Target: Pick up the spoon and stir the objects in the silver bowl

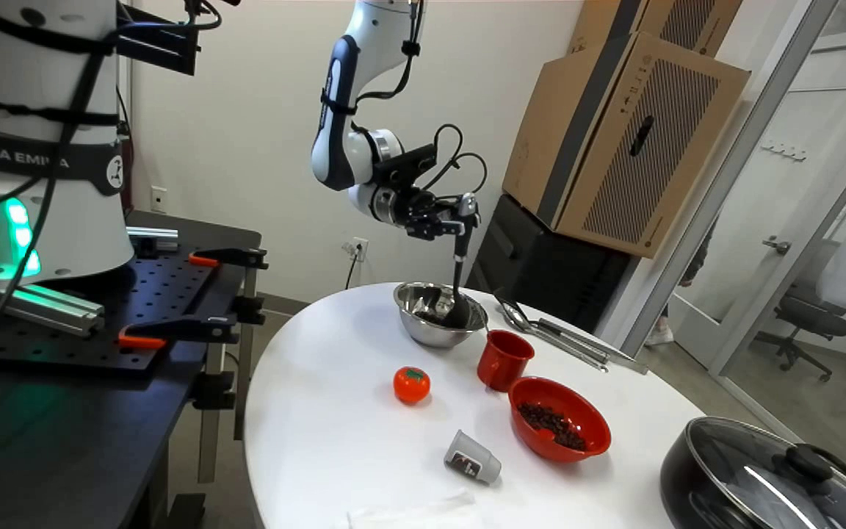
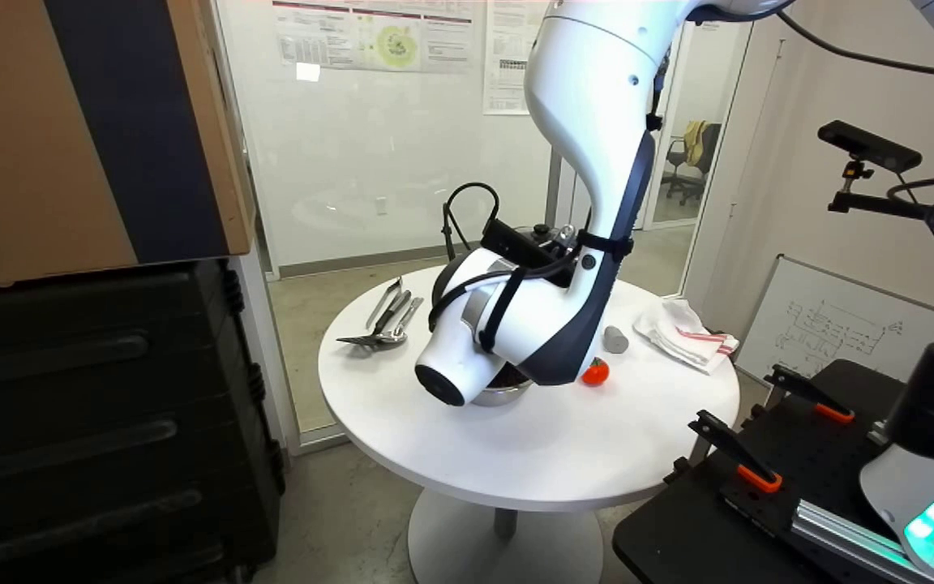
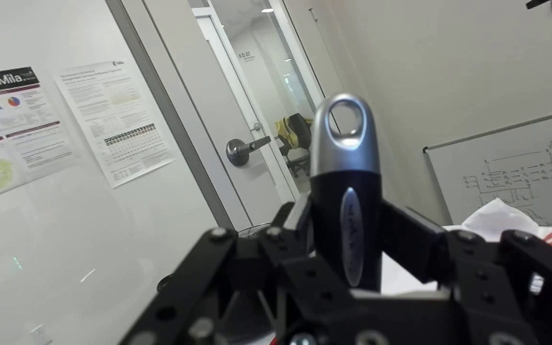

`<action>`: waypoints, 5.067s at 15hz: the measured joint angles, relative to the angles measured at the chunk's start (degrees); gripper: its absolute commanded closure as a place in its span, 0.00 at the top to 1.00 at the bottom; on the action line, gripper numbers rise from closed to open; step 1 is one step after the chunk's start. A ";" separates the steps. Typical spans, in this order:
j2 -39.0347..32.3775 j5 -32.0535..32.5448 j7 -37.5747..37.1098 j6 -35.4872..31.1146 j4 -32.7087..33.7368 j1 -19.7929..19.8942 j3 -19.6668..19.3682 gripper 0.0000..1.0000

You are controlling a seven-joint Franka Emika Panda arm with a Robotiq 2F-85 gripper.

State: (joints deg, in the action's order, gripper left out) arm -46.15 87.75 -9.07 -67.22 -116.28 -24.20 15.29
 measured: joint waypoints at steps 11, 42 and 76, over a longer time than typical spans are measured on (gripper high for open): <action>4.47 2.04 5.29 1.03 -7.60 0.05 3.48 0.10; 0.55 2.16 -1.10 -0.88 -2.99 1.22 1.42 0.10; 3.34 2.39 3.46 -5.03 -5.25 2.70 5.26 0.10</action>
State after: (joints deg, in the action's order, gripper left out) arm -42.81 90.15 -5.61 -72.25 -121.53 -21.50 20.55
